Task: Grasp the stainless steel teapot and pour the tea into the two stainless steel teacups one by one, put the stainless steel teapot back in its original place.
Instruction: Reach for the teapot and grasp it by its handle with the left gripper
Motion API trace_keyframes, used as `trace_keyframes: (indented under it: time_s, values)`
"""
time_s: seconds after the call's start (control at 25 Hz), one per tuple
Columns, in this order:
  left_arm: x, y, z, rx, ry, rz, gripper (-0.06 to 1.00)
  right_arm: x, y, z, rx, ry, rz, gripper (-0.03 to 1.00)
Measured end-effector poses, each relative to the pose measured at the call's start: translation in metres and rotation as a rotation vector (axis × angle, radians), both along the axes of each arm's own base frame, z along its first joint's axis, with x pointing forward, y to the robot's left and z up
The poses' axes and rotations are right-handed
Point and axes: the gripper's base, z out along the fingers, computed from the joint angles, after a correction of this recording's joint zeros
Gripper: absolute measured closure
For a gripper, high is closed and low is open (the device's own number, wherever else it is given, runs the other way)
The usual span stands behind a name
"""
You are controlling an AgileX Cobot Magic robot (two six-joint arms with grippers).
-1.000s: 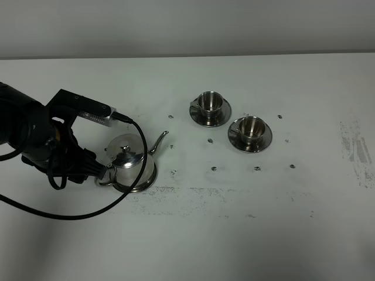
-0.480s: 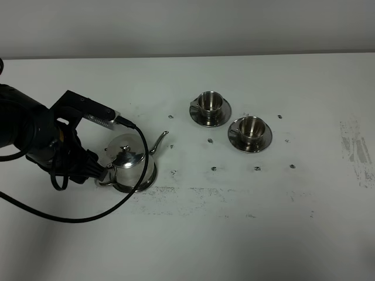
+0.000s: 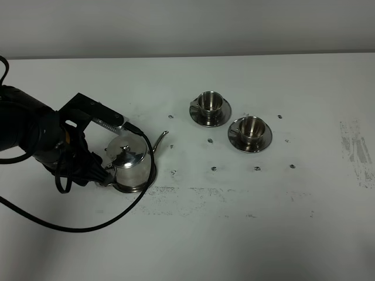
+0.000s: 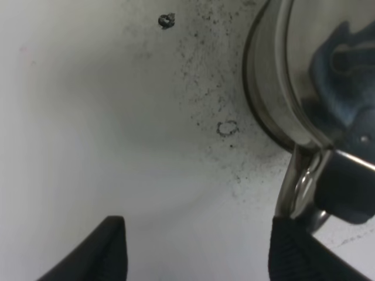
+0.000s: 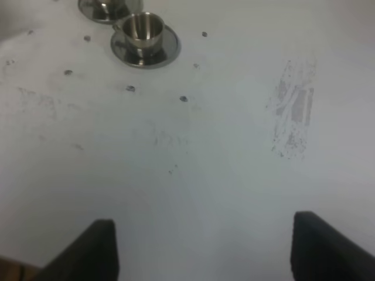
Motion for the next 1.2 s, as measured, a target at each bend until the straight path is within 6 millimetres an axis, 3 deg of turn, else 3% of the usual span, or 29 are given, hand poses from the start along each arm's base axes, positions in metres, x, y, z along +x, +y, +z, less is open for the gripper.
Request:
trace_keyframes:
  time_s: [1.2]
  values:
    - [0.0031, 0.0011, 0.0016, 0.041, -0.034, -0.09, 0.44, 0.0, 0.0, 0.0, 0.0, 0.0, 0.0, 0.38]
